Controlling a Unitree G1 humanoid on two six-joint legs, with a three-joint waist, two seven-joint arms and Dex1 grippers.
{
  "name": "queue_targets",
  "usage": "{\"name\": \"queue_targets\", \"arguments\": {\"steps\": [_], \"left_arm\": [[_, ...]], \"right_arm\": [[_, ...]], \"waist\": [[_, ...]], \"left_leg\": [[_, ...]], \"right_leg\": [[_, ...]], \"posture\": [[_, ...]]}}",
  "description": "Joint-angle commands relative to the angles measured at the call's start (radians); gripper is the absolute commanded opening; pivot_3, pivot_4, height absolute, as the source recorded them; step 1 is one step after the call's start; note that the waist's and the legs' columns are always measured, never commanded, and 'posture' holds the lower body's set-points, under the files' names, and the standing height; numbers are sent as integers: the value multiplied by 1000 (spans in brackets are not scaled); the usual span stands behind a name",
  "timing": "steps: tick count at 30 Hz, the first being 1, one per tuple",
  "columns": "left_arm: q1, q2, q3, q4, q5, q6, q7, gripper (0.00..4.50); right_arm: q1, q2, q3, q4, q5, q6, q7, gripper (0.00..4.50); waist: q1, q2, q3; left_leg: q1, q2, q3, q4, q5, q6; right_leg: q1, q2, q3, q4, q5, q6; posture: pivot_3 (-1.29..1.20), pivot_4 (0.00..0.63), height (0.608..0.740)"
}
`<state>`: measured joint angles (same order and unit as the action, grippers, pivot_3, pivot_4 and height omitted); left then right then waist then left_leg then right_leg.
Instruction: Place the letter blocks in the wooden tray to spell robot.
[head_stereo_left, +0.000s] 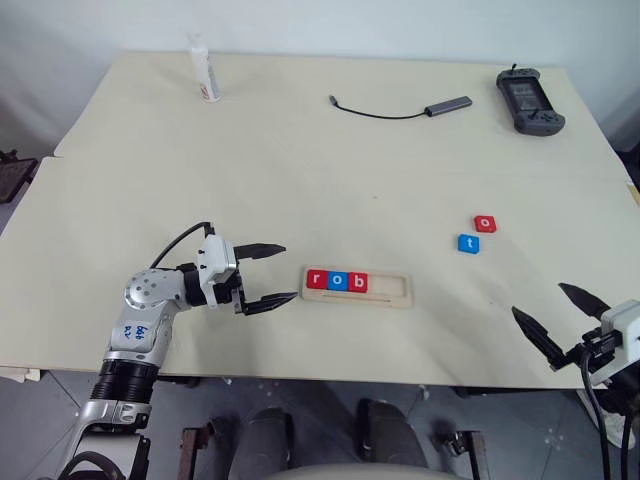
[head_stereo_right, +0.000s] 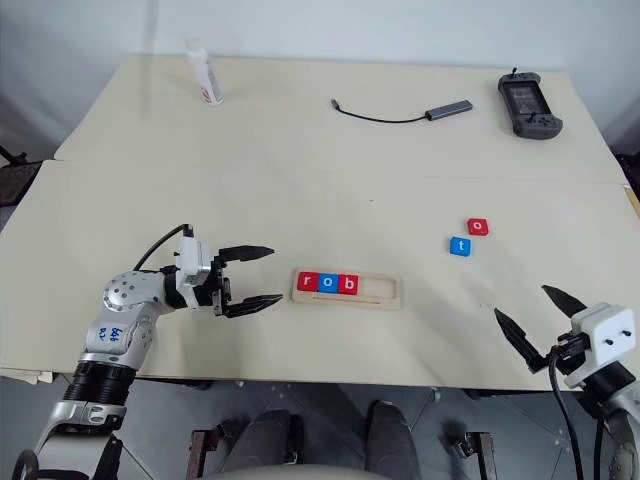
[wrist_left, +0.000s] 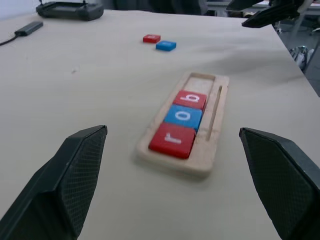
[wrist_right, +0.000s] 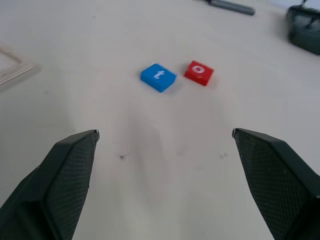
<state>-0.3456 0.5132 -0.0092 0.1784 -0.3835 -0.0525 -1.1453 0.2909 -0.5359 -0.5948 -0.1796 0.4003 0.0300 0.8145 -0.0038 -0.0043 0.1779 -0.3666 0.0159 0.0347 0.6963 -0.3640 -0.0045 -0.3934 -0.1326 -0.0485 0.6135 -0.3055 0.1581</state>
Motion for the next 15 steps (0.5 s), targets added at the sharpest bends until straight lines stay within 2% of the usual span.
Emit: {"name": "queue_targets", "arguments": {"steps": [1, 5, 7, 10, 15], "left_arm": [[-4, 2, 13, -17, 0, -13, 3, 4500], [2, 2, 14, -31, -1, -11, 8, 4500], [3, 0, 13, -34, -1, -10, 11, 4500], [7, -3, 10, -48, -3, -5, 17, 4500], [24, -11, 1, -87, -8, 10, 29, 4500]], "right_arm": [[-77, -50, 21, -6, 3, 66, -59, 4470], [-239, -147, 85, 16, -11, 309, -160, 4470], [-294, -185, 120, 25, -9, 394, -167, 4470], [-492, -252, 253, 97, -26, 622, -198, 4470], [-693, -272, 404, 256, -103, 725, -210, 4470]], "waist": [[-3, 0, 0], [1, 1, 0], [3, 1, 0], [3, 1, 0], [5, 1, 0]], "left_leg": [[0, 0, 0, 0, 0, 0], [0, 0, 0, 1, 0, 0], [0, 0, 0, 1, 0, 0], [-1, 0, 0, 1, 0, 0], [-3, 0, -1, 1, 0, 0]], "right_leg": [[0, 0, 0, 0, 0, 0], [0, -1, 0, 2, 0, 0], [-1, -1, 0, 2, 0, -1], [-1, -1, -1, 3, 0, -1], [-3, -1, -1, 2, 0, -1]], "posture": [[0, 150, 740], [0, 150, 740], [0, 150, 740], [0, 150, 740], [0, 150, 740]]}}
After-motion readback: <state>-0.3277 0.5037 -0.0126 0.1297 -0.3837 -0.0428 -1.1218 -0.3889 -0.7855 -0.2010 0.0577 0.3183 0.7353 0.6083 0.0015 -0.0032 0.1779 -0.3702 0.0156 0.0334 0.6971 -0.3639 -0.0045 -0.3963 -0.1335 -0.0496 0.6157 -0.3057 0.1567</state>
